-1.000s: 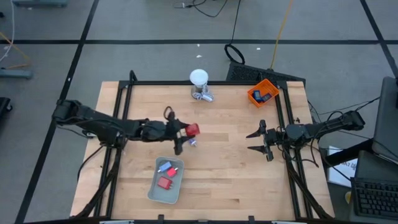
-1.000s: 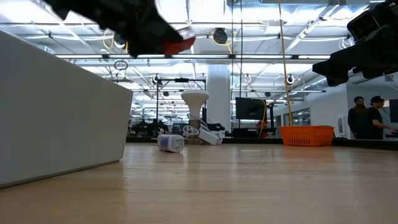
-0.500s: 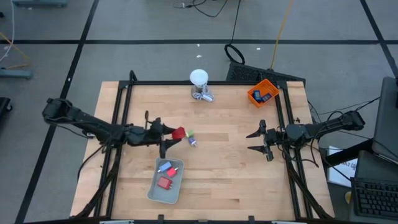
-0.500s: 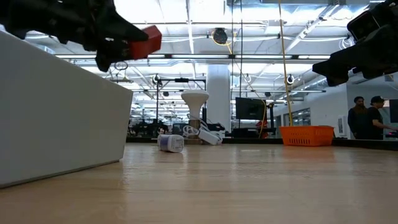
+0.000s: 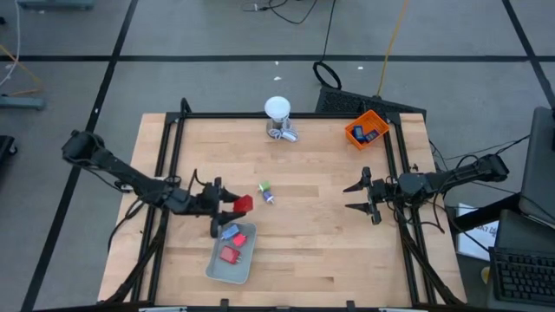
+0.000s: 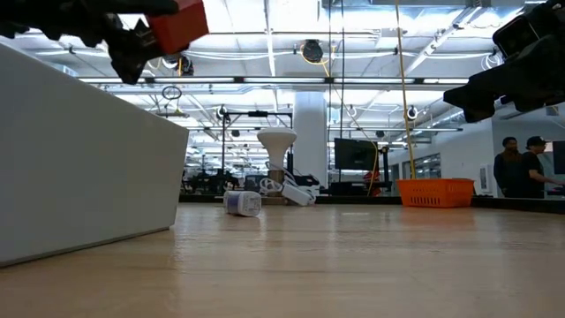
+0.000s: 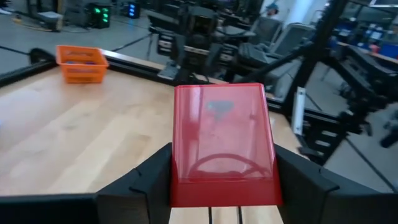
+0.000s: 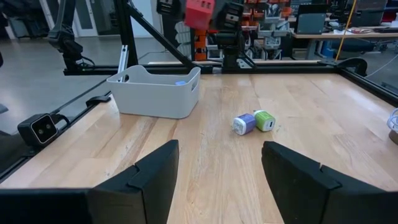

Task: Pick & Place Office items
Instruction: Put the red charger adapter into the gray bin

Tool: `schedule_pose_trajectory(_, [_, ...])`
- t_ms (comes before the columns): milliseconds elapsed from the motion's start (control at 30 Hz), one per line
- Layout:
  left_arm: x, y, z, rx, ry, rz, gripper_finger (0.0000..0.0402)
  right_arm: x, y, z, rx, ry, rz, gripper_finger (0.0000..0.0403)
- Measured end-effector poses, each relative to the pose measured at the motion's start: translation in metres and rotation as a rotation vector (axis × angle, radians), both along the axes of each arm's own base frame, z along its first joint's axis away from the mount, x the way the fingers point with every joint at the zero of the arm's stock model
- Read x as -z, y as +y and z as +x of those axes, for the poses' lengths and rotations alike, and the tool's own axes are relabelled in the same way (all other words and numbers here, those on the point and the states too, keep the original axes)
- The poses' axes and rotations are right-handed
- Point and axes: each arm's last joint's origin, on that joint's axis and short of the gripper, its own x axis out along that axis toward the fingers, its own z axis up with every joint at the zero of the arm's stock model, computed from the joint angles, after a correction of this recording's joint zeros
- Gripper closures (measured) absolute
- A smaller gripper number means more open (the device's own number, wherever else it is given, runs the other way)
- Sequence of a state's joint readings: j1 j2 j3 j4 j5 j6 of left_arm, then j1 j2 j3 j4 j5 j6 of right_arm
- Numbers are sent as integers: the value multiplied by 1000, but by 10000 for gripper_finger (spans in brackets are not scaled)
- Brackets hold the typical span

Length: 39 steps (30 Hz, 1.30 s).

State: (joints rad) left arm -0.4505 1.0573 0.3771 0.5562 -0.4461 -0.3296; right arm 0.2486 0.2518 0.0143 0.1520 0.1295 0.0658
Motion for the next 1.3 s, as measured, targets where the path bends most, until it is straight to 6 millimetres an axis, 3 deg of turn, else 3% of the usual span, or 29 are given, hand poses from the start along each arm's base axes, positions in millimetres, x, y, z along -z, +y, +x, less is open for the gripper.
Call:
schedule_pose_trajectory(433, [-4,-28,-13,141,-37,-34,187,0,0,0,0,0,0,183])
schedule_pose_trajectory(1300, [-4,-59,-37,255,-33,-54,189,0,0,0,0,0,0,183])
